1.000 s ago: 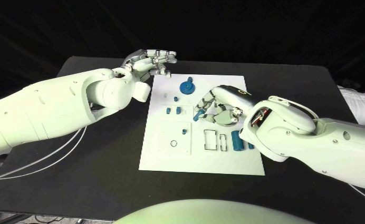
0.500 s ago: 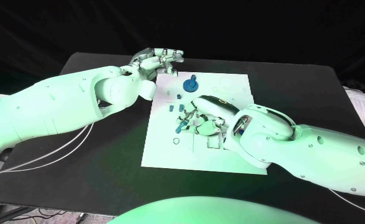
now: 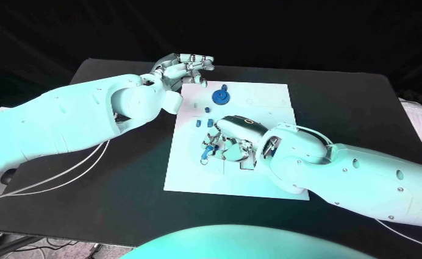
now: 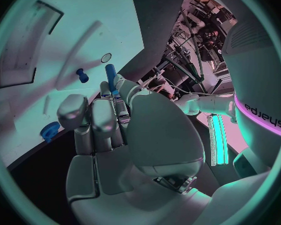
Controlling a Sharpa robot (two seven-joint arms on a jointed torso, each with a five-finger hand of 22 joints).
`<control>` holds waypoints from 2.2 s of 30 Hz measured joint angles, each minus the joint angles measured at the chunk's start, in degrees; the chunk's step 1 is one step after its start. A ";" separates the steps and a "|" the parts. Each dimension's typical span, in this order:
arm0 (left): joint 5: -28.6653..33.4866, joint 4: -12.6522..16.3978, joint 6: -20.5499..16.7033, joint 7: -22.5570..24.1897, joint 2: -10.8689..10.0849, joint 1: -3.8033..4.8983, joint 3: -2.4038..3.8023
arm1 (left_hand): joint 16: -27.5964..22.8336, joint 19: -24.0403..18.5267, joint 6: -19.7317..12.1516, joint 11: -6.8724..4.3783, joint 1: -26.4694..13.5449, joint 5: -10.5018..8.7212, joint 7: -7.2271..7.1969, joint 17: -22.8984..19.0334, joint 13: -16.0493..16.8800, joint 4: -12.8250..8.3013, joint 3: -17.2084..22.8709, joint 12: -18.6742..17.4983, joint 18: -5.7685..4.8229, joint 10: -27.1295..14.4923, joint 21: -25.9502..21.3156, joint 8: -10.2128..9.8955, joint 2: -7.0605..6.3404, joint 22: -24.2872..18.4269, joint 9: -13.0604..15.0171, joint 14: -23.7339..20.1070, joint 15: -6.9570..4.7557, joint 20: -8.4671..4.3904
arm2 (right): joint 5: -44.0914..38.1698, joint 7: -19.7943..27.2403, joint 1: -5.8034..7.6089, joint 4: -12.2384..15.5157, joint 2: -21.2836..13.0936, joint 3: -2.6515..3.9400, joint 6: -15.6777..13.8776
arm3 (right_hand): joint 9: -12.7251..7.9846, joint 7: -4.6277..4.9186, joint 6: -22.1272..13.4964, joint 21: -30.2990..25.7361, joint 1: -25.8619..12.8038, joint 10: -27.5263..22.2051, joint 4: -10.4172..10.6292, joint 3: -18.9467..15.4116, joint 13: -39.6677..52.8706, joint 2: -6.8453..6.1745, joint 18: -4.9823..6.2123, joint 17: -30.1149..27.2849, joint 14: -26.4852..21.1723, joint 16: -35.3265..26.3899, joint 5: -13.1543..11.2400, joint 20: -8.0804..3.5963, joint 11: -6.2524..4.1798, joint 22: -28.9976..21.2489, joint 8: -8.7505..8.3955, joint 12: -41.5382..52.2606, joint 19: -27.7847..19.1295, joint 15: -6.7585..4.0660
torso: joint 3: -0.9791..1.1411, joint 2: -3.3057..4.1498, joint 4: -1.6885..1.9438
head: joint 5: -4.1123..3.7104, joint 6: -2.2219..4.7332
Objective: Assemble the parts on the task board
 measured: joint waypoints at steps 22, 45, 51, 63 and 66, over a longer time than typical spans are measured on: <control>-0.03 -0.06 0.15 -0.11 0.09 -0.01 0.00 | 0.00 0.00 0.00 0.00 0.00 0.00 0.00 -0.04 -0.01 0.00 0.00 0.00 0.00 0.00 0.00 0.32 0.00 -0.06 0.00 0.00 0.00 0.00 | -4.76 -3.06 -0.10 -0.79 1.76 -0.23 2.18 | 0.10 -0.01 -0.21 0.24 -0.33 0.02 -0.15 0.12 0.12 0.31 0.00 0.19 0.00 0.00 0.19 0.00 0.02 0.20 -0.14 0.18 0.00 0.00 | -0.02 -0.03 -0.01 | -0.09 -0.39; -0.08 -0.26 0.30 -0.39 0.13 -0.01 0.00 | 0.00 0.00 0.00 0.00 0.00 0.00 0.00 -0.04 0.03 0.00 0.00 0.00 -0.01 0.00 0.00 0.32 0.00 -0.06 0.01 0.00 0.00 0.00 | -5.37 -2.90 -0.42 -0.45 1.89 -0.55 2.52 | 0.19 -0.10 -0.47 0.23 -0.86 0.09 -0.30 0.65 0.21 0.21 0.00 0.33 0.00 0.24 0.26 0.00 0.09 0.29 0.04 0.03 0.00 0.00 | 0.01 -0.06 -0.01 | 0.14 -0.62; -0.10 -0.29 0.34 -0.47 0.09 -0.02 0.00 | 0.00 0.00 0.00 0.00 0.00 0.00 0.00 -0.04 0.03 0.00 0.00 0.00 0.00 0.00 0.00 0.32 0.00 -0.06 0.01 0.00 0.00 0.00 | -5.68 -2.91 -0.54 -0.10 1.55 -0.64 2.51 | 0.18 0.08 -0.29 0.23 -1.18 0.10 -0.38 0.73 0.21 0.07 0.00 0.33 0.00 0.24 0.24 0.00 0.10 0.29 0.01 0.02 0.00 0.00 | 0.00 -0.02 -0.01 | 0.27 -0.71; -0.12 -0.31 0.40 -0.58 0.05 -0.02 0.00 | 0.00 0.00 0.00 0.00 0.00 0.00 0.00 -0.03 0.02 0.00 0.00 0.00 0.00 0.00 0.00 0.32 0.00 -0.05 0.01 0.00 0.00 0.00 | -7.74 -4.23 -0.78 0.13 1.40 -0.78 2.30 | 0.23 -0.11 -0.09 0.62 -1.30 0.10 -0.39 0.73 0.17 0.06 0.00 0.68 0.00 0.50 0.60 0.00 0.10 0.70 0.24 0.16 0.00 0.00 | 0.02 -0.02 -0.02 | 0.29 -0.87; -0.13 -0.31 0.41 -0.60 0.02 -0.02 0.00 | 0.00 0.00 0.00 0.00 0.00 0.00 0.00 -0.03 0.02 0.00 0.00 0.00 0.00 0.00 0.00 0.32 0.00 -0.05 0.01 0.00 0.00 0.00 | -8.32 -4.71 -0.82 0.36 1.39 -0.78 2.20 | 0.32 -0.11 -0.09 0.62 -1.30 0.10 -0.39 0.72 0.19 0.06 0.00 0.69 0.00 0.50 0.61 0.00 0.10 0.71 0.24 0.16 0.00 0.00 | 0.02 -0.02 -0.02 | 0.28 -0.91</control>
